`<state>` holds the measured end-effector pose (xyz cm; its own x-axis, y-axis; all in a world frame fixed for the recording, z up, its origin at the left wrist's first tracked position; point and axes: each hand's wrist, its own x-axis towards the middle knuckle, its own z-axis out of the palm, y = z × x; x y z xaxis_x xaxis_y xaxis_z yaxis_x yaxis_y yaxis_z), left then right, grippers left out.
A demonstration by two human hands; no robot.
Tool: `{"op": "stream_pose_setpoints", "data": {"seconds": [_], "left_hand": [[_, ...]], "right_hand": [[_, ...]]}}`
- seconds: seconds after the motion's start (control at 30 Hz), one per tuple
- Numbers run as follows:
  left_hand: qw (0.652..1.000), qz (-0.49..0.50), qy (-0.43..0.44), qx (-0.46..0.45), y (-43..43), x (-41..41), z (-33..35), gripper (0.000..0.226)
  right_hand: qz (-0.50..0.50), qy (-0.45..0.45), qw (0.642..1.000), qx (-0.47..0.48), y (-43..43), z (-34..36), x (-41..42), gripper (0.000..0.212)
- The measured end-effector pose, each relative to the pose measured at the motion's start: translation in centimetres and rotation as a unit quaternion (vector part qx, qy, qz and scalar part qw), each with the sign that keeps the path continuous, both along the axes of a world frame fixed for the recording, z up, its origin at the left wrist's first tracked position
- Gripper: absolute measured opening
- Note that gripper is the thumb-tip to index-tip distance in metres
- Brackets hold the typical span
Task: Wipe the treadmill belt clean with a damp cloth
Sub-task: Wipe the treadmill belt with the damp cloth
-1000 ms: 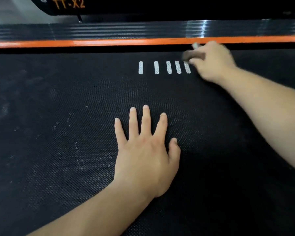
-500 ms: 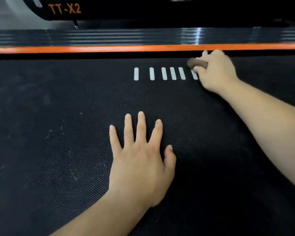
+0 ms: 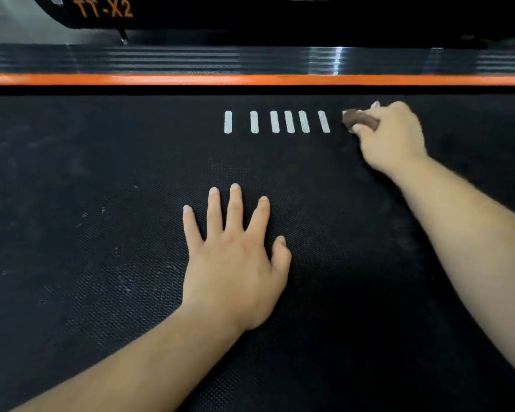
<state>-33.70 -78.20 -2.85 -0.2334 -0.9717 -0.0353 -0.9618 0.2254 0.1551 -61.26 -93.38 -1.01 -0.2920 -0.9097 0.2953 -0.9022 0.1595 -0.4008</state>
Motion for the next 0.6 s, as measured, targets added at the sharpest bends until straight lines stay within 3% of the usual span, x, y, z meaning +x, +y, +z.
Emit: {"op": "stream_pose_setpoints", "data": {"seconds": [0.03, 0.17, 0.23, 0.33, 0.4, 0.47, 0.5, 0.6], "left_hand": [[1.000, 0.002, -0.003, 0.004, 0.0, 0.0, 0.0, 0.072], [1.000, 0.001, -0.005, 0.012, 0.1, -0.2, 0.2, 0.074], [1.000, 0.004, -0.002, 0.011, 0.0, -0.2, 0.1, 0.074], [1.000, 0.003, -0.002, 0.011, 0.1, -0.1, -0.1, 0.073], [1.000, 0.005, 0.000, 0.011, 0.1, -0.1, -0.1, 0.073], [1.000, 0.004, 0.001, 0.011, 0.1, -0.2, -0.2, 0.073], [1.000, 0.004, 0.001, 0.010, 0.0, -0.2, -0.2, 0.073], [1.000, 0.004, 0.003, 0.010, 0.0, -0.1, -0.3, 0.075]], "right_hand": [[0.009, 0.007, 1.000, 0.000, 0.8, -0.5, 0.7, 0.053], [0.208, 0.016, 0.978, 0.017, 7.5, -0.7, 2.3, 0.026], [0.143, 0.065, 0.988, 0.012, 7.2, 0.0, 0.2, 0.025], [0.002, 0.025, 1.000, -0.001, 6.5, 0.1, -0.5, 0.028], [0.092, 0.050, 0.995, -0.004, 9.1, -0.8, 1.9, 0.024], [0.213, 0.008, 0.977, 0.015, 12.3, -0.7, 2.7, 0.026], [0.222, 0.008, 0.975, 0.017, 12.6, -0.2, 1.9, 0.026], [0.047, 0.033, 0.998, 0.022, 10.4, 0.5, -2.1, 0.025]]}}
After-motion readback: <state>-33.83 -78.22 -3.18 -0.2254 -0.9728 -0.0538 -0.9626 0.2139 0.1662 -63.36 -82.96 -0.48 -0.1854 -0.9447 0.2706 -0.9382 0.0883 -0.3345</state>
